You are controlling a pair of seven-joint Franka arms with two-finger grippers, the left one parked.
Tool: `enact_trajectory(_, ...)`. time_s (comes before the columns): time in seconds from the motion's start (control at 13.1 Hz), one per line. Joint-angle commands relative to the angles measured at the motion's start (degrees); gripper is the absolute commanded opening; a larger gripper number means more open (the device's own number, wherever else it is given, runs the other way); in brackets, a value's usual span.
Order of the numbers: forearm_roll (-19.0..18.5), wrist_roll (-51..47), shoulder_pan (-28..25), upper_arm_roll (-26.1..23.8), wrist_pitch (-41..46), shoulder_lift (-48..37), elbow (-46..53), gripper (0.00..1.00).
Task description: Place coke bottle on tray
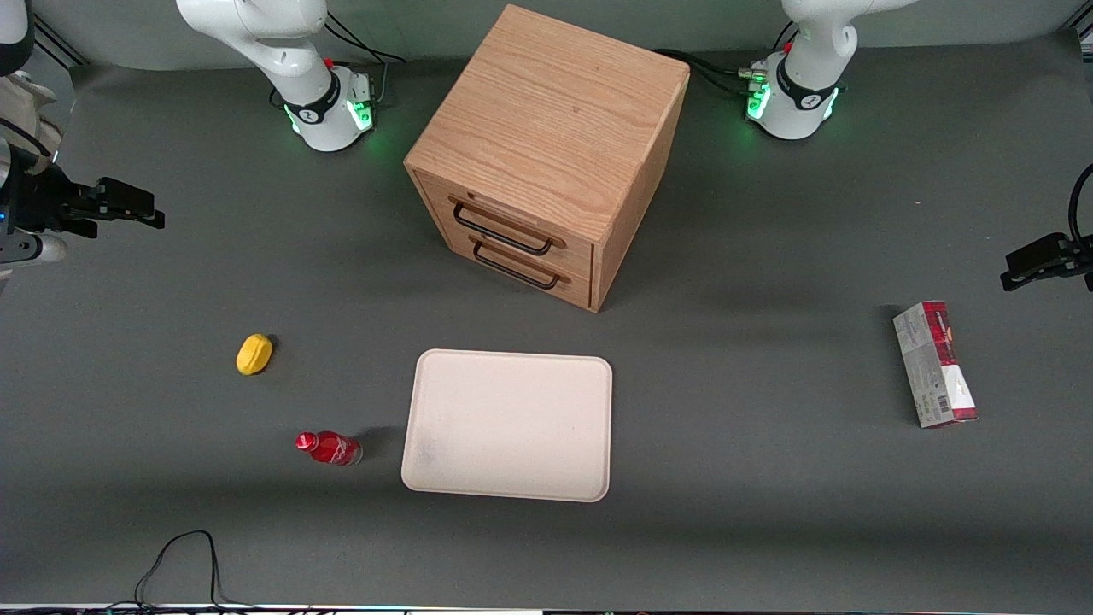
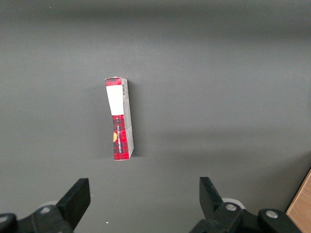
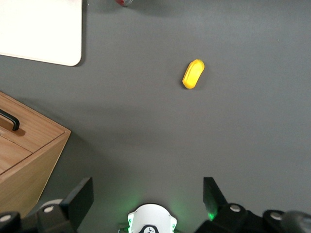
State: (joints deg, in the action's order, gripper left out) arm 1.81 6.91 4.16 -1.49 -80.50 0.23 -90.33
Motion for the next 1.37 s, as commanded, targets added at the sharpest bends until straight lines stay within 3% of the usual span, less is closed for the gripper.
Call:
enact_trajectory(0.0, 0.6, 0.7, 0.0, -0.5, 2.0, 4.8, 7.3, 1.0)
enact_trajectory(0.3, 0.7, -2.6, -1.8, -0.9, 3.2, 13.0, 18.8, 1.0)
enact_trajectory(0.99, 0.4, -4.5, -3.7, -0.8, 3.3, 14.6, 21.5, 1.0)
enact_trajectory(1.29, 0.1, -7.6, -5.1, -1.2, 3.0, 23.2, 30.9, 1.0)
